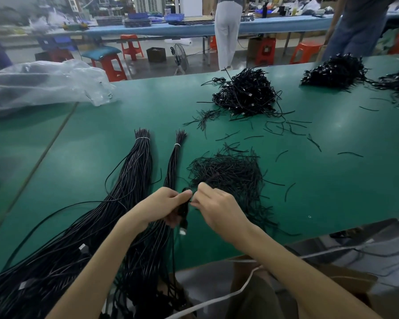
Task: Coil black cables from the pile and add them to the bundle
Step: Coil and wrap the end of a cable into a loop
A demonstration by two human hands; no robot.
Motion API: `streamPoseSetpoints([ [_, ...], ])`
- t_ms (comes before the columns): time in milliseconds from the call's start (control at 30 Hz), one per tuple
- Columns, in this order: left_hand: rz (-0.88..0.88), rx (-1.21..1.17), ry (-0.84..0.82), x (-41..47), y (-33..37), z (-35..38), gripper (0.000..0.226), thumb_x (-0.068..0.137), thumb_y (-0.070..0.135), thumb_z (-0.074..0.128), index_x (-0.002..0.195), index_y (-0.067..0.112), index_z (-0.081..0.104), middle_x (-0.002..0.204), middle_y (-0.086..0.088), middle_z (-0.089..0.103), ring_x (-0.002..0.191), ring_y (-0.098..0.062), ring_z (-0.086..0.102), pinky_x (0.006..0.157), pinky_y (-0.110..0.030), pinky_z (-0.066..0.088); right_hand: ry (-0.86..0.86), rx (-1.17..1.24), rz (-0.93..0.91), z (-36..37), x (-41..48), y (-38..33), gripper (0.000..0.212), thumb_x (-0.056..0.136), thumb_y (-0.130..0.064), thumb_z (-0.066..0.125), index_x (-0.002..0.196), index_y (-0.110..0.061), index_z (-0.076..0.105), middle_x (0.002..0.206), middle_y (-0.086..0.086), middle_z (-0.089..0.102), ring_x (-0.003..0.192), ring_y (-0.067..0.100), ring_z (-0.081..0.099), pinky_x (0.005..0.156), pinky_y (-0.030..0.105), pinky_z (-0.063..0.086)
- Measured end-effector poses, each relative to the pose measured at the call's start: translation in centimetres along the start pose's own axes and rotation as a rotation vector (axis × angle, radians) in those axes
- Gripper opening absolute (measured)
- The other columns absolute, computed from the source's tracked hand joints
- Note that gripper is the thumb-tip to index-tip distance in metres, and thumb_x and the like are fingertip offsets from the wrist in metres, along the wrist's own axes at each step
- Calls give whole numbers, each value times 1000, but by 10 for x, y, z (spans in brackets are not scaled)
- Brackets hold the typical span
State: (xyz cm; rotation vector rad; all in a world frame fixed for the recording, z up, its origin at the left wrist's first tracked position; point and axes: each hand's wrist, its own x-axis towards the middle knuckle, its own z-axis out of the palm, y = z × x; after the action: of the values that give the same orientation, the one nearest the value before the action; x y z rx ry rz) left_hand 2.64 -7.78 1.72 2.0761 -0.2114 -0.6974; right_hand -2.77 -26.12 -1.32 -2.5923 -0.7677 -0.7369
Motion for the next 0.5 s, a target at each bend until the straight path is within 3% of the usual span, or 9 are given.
streamPoseSetpoints([
  [67,66,-49,73,3,-8,4,49,108,40,46,93,-2,66,66,-9,73,52,-22,66,52,-28,54,-29,167,169,-2,-1,3,16,99,-16,66,89,-6,61,93,2,53,65,20,53,61,33,49],
  [133,95,-13,203,7,-21,5,36,109,33,45,94,7,65,70,-6,75,53,-21,67,53,-29,54,-28,335,332,-2,-5,8,16,100,-19,65,89,-9,62,92,-4,52,70,14,53,67,28,48],
  [200,76,192,381,11,-34,4,25,108,33,48,96,17,63,77,-1,73,62,-14,67,61,-30,53,-3,480,481,-1,-10,12,14,99,-19,66,87,-14,64,90,-8,54,70,10,57,69,22,48],
  [267,43,447,548,12,-46,5,21,106,39,50,104,19,57,98,3,63,81,-15,63,70,-34,53,-3,611,617,0,-16,17,12,99,-20,67,88,-17,66,91,-6,60,67,11,64,72,24,53],
  [400,-28,725,542,19,-60,22,43,105,48,47,125,9,46,121,-8,48,108,-27,54,78,-36,52,-20,786,791,2,-28,23,11,101,-19,64,91,-16,67,82,2,72,64,19,71,65,38,59],
  [500,-6,726,617,24,-69,31,39,106,43,47,121,8,47,116,-11,51,100,-27,57,72,-35,51,87,889,935,-2,-31,37,11,102,-15,62,96,-8,67,84,6,75,63,29,72,58,36,57],
])
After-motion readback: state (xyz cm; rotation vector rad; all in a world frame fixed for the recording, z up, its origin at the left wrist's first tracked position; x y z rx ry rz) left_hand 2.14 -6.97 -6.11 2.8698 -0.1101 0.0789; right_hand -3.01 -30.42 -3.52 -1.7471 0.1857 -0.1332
